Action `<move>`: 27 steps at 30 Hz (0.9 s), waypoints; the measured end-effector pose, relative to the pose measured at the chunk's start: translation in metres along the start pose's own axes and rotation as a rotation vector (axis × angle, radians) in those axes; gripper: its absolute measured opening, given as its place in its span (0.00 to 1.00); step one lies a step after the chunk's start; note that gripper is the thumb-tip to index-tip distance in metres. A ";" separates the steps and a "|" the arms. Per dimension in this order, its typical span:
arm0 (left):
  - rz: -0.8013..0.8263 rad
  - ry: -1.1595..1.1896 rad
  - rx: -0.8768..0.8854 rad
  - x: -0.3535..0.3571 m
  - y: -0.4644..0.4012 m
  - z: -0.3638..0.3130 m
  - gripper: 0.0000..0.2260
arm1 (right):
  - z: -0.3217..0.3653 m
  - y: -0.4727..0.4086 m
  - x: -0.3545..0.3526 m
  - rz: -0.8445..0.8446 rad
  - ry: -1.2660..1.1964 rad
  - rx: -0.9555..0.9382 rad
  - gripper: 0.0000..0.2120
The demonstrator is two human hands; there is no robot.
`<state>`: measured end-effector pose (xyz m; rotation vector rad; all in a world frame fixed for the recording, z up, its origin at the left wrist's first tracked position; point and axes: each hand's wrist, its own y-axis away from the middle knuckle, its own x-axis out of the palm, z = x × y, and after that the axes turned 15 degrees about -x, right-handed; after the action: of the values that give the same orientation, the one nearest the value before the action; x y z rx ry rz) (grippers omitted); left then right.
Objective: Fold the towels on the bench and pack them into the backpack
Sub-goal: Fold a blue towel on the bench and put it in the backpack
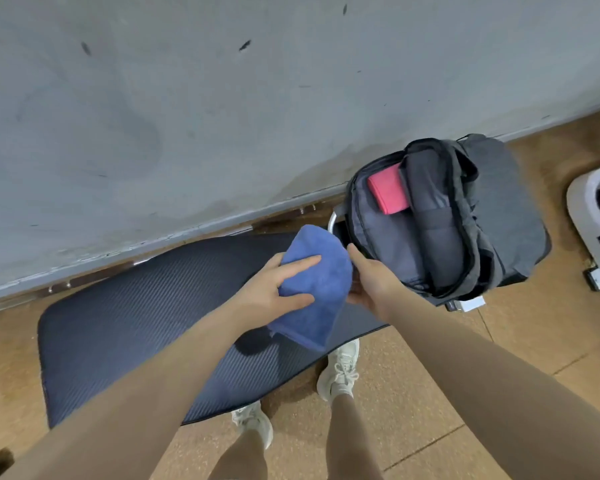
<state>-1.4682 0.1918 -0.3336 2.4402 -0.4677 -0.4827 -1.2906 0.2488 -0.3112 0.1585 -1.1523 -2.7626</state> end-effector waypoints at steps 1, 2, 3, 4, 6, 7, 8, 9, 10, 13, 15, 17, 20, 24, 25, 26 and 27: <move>-0.011 0.057 -0.002 0.005 -0.011 -0.007 0.26 | 0.004 -0.007 -0.014 -0.049 0.092 -0.054 0.19; -0.020 0.107 0.004 0.012 -0.021 -0.013 0.26 | 0.006 -0.015 -0.030 -0.112 0.262 -0.147 0.19; -0.027 0.149 0.007 0.019 -0.030 -0.019 0.26 | 0.005 -0.024 -0.048 -0.183 0.506 -0.268 0.18; -0.037 0.177 0.007 0.027 -0.041 -0.025 0.25 | 0.004 -0.033 -0.067 -0.243 0.761 -0.391 0.16; -0.068 0.204 -0.004 0.043 -0.062 -0.035 0.25 | 0.003 -0.052 -0.103 -0.305 1.161 -0.532 0.19; -0.086 0.208 -0.008 0.051 -0.073 -0.038 0.24 | 0.001 -0.062 -0.119 -0.315 1.291 -0.551 0.23; -0.104 0.202 -0.009 0.060 -0.084 -0.043 0.24 | -0.001 -0.072 -0.135 -0.310 1.407 -0.545 0.26; -0.121 0.180 -0.014 0.068 -0.096 -0.046 0.24 | -0.003 -0.083 -0.150 -0.294 1.507 -0.530 0.30; -0.136 0.148 -0.014 0.076 -0.107 -0.049 0.24 | -0.004 -0.091 -0.161 -0.273 1.586 -0.519 0.33; -0.157 0.033 -0.011 0.090 -0.139 -0.058 0.27 | -0.008 -0.114 -0.182 -0.189 1.654 -0.455 0.44; -0.175 -0.016 -0.010 0.097 -0.155 -0.068 0.28 | -0.013 -0.123 -0.183 -0.151 1.595 -0.411 0.49; -0.188 0.042 -0.035 0.104 -0.165 -0.076 0.27 | -0.018 -0.130 -0.180 -0.152 1.547 -0.410 0.47; -0.249 0.344 -0.137 0.113 -0.175 -0.087 0.24 | -0.010 -0.130 -0.183 -0.138 1.426 -0.472 0.39; -0.295 0.640 -0.165 0.134 -0.188 -0.114 0.25 | 0.015 -0.107 -0.210 -0.128 1.038 -0.622 0.34; -0.304 0.627 -0.147 0.142 -0.194 -0.124 0.26 | 0.023 -0.100 -0.218 -0.130 0.982 -0.636 0.33; -0.304 0.571 -0.134 0.150 -0.200 -0.134 0.27 | 0.029 -0.095 -0.225 -0.127 0.942 -0.635 0.32; -0.305 0.472 -0.139 0.158 -0.206 -0.142 0.28 | 0.035 -0.091 -0.230 -0.121 0.910 -0.631 0.31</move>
<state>-1.2234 0.3487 -0.3906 2.3907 0.1338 -0.0455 -1.0778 0.3765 -0.3423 1.2429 -0.0457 -2.4634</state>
